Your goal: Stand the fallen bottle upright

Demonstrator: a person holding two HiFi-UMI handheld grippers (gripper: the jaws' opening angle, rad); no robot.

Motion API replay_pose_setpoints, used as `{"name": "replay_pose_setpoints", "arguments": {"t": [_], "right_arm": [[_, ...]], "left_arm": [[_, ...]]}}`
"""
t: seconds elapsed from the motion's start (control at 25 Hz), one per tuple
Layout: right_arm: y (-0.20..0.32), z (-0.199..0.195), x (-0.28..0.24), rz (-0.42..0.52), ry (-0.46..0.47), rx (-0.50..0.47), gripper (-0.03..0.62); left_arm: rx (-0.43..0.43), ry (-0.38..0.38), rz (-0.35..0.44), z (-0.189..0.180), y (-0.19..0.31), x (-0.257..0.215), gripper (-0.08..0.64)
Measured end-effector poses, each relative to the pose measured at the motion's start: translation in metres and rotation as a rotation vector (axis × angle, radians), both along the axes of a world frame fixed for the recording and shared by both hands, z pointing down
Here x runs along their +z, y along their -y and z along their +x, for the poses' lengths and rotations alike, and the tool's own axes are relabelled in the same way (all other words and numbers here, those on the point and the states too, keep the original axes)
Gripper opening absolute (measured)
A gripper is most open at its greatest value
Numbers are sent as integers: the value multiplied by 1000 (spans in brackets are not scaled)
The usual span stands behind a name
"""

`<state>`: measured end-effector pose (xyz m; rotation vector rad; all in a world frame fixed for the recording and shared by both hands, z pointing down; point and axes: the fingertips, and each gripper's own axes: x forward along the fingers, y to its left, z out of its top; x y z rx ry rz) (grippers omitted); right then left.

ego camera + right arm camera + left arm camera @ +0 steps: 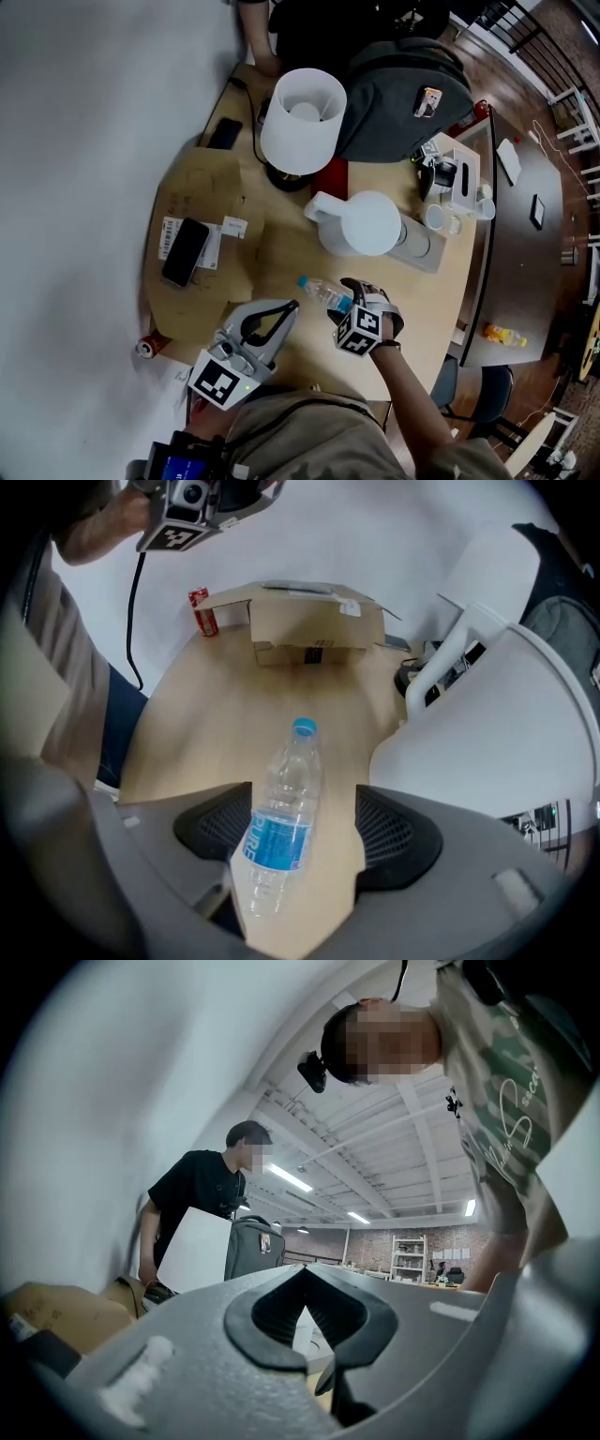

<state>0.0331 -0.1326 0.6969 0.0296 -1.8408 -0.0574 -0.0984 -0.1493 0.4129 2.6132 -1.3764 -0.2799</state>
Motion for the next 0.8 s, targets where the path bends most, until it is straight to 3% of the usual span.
{"name": "replay_pose_setpoints", "arguments": {"t": [0.8], "right_arm": [[-1, -2, 23, -48, -48, -8, 345]], "left_arm": [[25, -12, -56, -5, 20, 28, 3]]}}
